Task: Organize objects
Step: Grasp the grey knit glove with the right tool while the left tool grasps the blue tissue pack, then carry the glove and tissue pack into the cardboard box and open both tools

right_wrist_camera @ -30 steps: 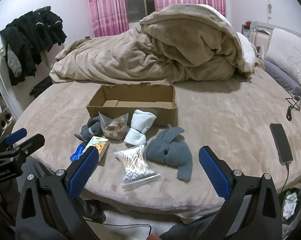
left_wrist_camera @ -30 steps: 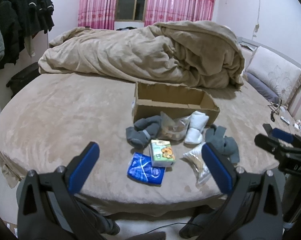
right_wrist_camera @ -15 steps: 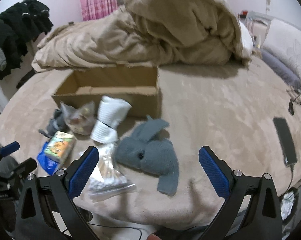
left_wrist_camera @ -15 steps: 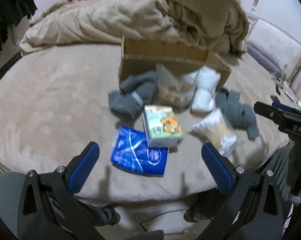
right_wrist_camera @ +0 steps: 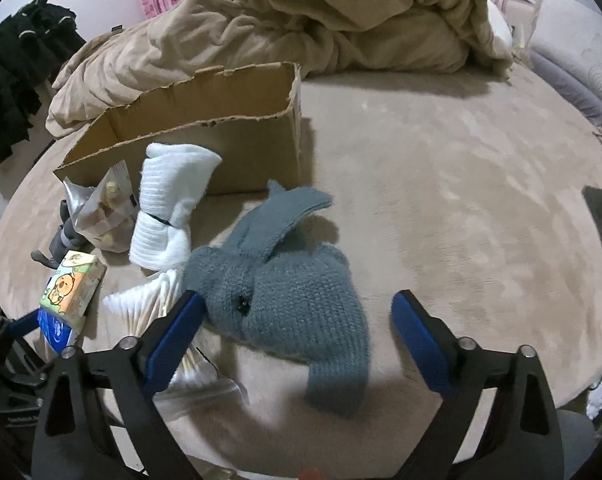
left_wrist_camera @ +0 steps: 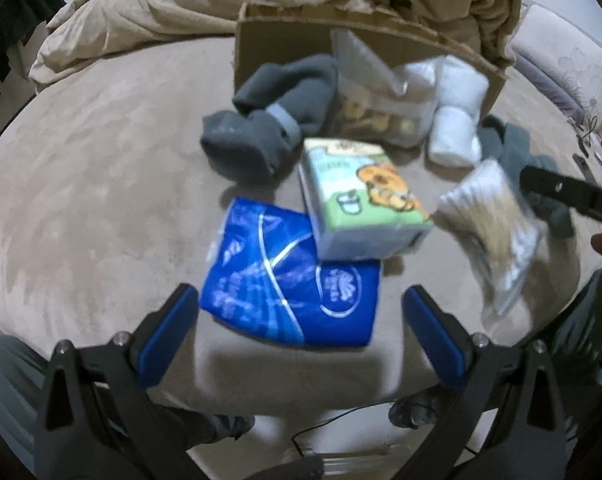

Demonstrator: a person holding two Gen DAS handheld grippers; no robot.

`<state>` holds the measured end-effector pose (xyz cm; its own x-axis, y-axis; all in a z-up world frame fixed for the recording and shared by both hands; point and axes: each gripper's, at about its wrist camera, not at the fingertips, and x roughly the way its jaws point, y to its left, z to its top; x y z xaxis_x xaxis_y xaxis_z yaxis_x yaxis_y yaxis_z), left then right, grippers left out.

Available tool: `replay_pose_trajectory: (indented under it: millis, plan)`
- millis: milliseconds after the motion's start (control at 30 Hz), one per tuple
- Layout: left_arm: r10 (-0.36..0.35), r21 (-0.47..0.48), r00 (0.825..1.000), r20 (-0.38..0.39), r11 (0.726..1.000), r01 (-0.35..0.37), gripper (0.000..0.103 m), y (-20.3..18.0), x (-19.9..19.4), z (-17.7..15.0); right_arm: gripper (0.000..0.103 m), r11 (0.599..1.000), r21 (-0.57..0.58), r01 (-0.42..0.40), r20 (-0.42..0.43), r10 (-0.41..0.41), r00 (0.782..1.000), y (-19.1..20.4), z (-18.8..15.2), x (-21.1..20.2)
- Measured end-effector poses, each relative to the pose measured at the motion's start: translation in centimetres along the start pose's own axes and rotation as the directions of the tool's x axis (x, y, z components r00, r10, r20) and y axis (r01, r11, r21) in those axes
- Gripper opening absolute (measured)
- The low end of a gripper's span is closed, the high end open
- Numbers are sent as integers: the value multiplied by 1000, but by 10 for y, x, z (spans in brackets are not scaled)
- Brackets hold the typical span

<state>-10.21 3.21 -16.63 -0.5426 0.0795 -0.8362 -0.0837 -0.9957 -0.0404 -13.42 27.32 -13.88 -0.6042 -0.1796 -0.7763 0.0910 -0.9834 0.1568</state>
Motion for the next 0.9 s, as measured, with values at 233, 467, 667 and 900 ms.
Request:
replay_pose_trajectory:
  millis: [233, 467, 667, 900]
  plan:
    - [31, 31, 999, 43, 999, -32, 77, 0, -6, -2, 64, 994, 12, -104, 1, 104, 995, 0, -3, 3]
    - [4, 18, 995, 100, 1000, -6, 73, 5, -30, 1, 49, 991, -6, -136, 35, 136, 990, 4, -2, -13]
    - [5, -12, 989, 149, 1000, -3, 72, 15, -52, 7, 49, 991, 1, -132, 89, 131, 987, 0, 3, -36]
    - [-11, -38, 978, 210, 999, 20, 72, 14, -88, 12, 49, 991, -18, -136, 151, 137, 979, 4, 13, -66]
